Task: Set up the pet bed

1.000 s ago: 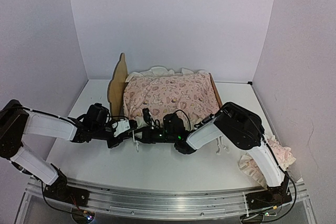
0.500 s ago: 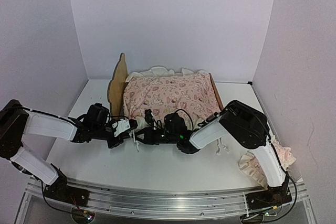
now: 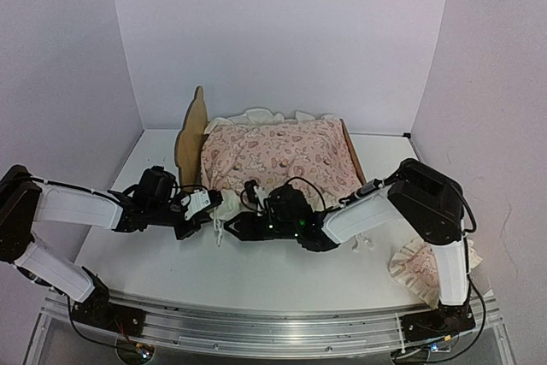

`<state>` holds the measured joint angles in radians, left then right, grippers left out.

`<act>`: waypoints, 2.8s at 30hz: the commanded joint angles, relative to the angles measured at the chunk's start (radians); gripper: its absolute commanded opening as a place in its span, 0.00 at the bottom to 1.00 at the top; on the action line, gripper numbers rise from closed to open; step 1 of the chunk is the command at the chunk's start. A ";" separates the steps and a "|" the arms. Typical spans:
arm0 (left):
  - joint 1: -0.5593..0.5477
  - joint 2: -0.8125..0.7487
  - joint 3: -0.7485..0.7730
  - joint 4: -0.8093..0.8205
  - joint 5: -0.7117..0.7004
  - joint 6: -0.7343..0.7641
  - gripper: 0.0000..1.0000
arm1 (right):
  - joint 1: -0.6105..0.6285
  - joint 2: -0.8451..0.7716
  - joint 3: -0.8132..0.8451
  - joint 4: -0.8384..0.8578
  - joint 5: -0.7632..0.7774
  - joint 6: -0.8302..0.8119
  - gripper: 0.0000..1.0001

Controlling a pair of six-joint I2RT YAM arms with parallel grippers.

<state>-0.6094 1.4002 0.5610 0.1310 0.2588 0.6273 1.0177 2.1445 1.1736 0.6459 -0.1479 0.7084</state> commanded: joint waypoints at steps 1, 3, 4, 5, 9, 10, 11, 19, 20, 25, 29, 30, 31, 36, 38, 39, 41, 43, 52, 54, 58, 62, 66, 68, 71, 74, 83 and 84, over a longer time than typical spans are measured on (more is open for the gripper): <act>-0.001 -0.031 0.031 -0.003 0.008 -0.026 0.00 | 0.085 -0.002 -0.003 -0.078 0.131 -0.092 0.52; -0.001 -0.030 0.031 -0.004 0.009 -0.027 0.00 | 0.103 0.030 0.021 -0.075 0.147 -0.101 0.57; -0.001 -0.029 0.031 -0.005 0.009 -0.027 0.00 | 0.106 0.046 0.037 -0.073 0.148 -0.104 0.57; -0.001 -0.029 0.032 -0.005 0.009 -0.028 0.00 | 0.109 0.058 0.051 -0.068 0.156 -0.105 0.57; -0.001 -0.030 0.034 -0.008 0.012 -0.028 0.00 | 0.111 0.095 0.068 -0.032 0.226 -0.122 0.56; -0.002 -0.031 0.034 -0.008 0.013 -0.029 0.00 | 0.110 0.104 0.077 -0.027 0.233 -0.128 0.56; -0.002 -0.032 0.034 -0.008 0.013 -0.031 0.00 | 0.109 0.114 0.086 -0.026 0.237 -0.129 0.56; -0.001 -0.035 0.033 -0.013 0.016 -0.040 0.00 | 0.092 0.198 0.165 -0.013 0.211 -0.078 0.41; -0.001 -0.036 0.033 -0.013 0.015 -0.041 0.00 | 0.090 0.200 0.166 -0.012 0.208 -0.075 0.35; 0.003 -0.053 0.060 -0.061 -0.027 -0.073 0.00 | 0.083 0.147 0.103 -0.014 0.229 -0.064 0.02; 0.024 -0.089 0.089 -0.172 -0.015 -0.086 0.00 | 0.049 0.046 0.004 -0.053 0.244 -0.085 0.00; 0.031 -0.094 0.093 -0.198 -0.015 -0.087 0.00 | 0.037 0.016 -0.020 -0.075 0.246 -0.089 0.00; 0.041 -0.097 0.095 -0.219 -0.016 -0.088 0.00 | 0.028 -0.007 -0.043 -0.088 0.249 -0.096 0.00; 0.105 -0.117 0.100 -0.282 -0.022 -0.082 0.00 | 0.004 -0.070 -0.099 -0.148 0.243 -0.130 0.00; 0.136 -0.119 0.105 -0.296 -0.033 -0.064 0.00 | 0.001 -0.076 -0.100 -0.163 0.231 -0.138 0.00; 0.150 -0.120 0.110 -0.302 -0.043 -0.051 0.00 | -0.001 -0.079 -0.101 -0.169 0.225 -0.140 0.00; 0.186 -0.131 0.132 -0.327 -0.066 -0.034 0.00 | -0.005 -0.085 -0.095 -0.186 0.201 -0.153 0.00; 0.220 -0.163 0.157 -0.372 -0.073 -0.015 0.00 | -0.005 -0.089 -0.081 -0.216 0.178 -0.170 0.00; 0.302 -0.315 0.043 -0.418 -0.167 0.106 0.00 | -0.013 -0.093 -0.086 -0.235 0.137 -0.180 0.00; 0.332 -0.317 0.024 -0.397 -0.177 0.129 0.00 | -0.015 -0.096 -0.087 -0.243 0.120 -0.180 0.00; 0.364 -0.321 -0.002 -0.342 -0.199 0.198 0.00 | -0.023 -0.108 -0.104 -0.252 0.116 -0.179 0.00; 0.372 -0.323 -0.010 -0.303 -0.206 0.232 0.00 | -0.031 -0.115 -0.110 -0.254 0.111 -0.179 0.00; 0.371 -0.327 -0.020 -0.373 -0.091 0.271 0.00 | -0.032 -0.096 -0.058 -0.293 0.072 -0.192 0.00; 0.366 -0.328 -0.028 -0.449 0.006 0.326 0.00 | -0.023 -0.069 -0.013 -0.332 0.031 -0.209 0.00; 0.346 -0.316 -0.046 -0.481 0.038 0.346 0.00 | 0.016 -0.047 0.043 -0.342 -0.032 -0.263 0.00; 0.344 -0.301 -0.050 -0.458 0.037 0.335 0.00 | 0.068 -0.048 0.068 -0.348 -0.041 -0.315 0.00; 0.306 -0.292 -0.002 -0.474 0.121 0.250 0.00 | 0.152 -0.028 0.320 -0.501 -0.029 -0.474 0.00; 0.302 -0.290 0.000 -0.474 0.128 0.246 0.00 | 0.153 -0.029 0.342 -0.504 -0.032 -0.486 0.00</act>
<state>-0.2934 1.1012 0.5113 -0.3197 0.3330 0.9151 1.1533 2.1187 1.4003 0.1890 -0.1280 0.3188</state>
